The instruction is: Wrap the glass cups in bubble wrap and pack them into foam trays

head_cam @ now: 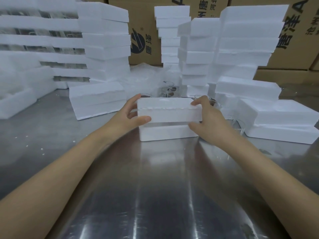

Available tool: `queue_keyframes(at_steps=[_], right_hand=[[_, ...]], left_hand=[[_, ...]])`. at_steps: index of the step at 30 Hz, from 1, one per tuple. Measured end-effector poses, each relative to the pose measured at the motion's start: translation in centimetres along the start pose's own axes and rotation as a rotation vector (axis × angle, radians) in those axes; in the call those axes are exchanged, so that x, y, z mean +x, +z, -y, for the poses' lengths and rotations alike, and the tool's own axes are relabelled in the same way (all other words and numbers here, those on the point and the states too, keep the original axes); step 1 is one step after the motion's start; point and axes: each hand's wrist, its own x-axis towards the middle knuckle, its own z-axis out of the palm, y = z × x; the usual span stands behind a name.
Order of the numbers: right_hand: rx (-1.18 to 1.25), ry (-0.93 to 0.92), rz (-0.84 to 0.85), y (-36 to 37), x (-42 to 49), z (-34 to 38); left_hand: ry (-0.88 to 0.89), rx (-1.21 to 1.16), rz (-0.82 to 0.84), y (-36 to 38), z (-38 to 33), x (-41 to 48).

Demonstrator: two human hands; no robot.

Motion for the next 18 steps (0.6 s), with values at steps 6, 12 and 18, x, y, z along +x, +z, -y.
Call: queue_keyframes(at_steps=[6,12,18], right_hand=[[-0.059,-0.001,0.047,-0.73,0.15,-0.23],[-0.093,0.002,0.044,-0.74,0.30,-0.20],[-0.067,0.016,-0.016,-0.80,0.21,-0.64]], left_hand=[[-0.026,0.049,0.035,-0.31,0.22,-0.08],[-0.059,0.038,0.059,-0.42,0.20,-0.07],[-0.062,0.013,0.077,-0.67,0.16,0.05]])
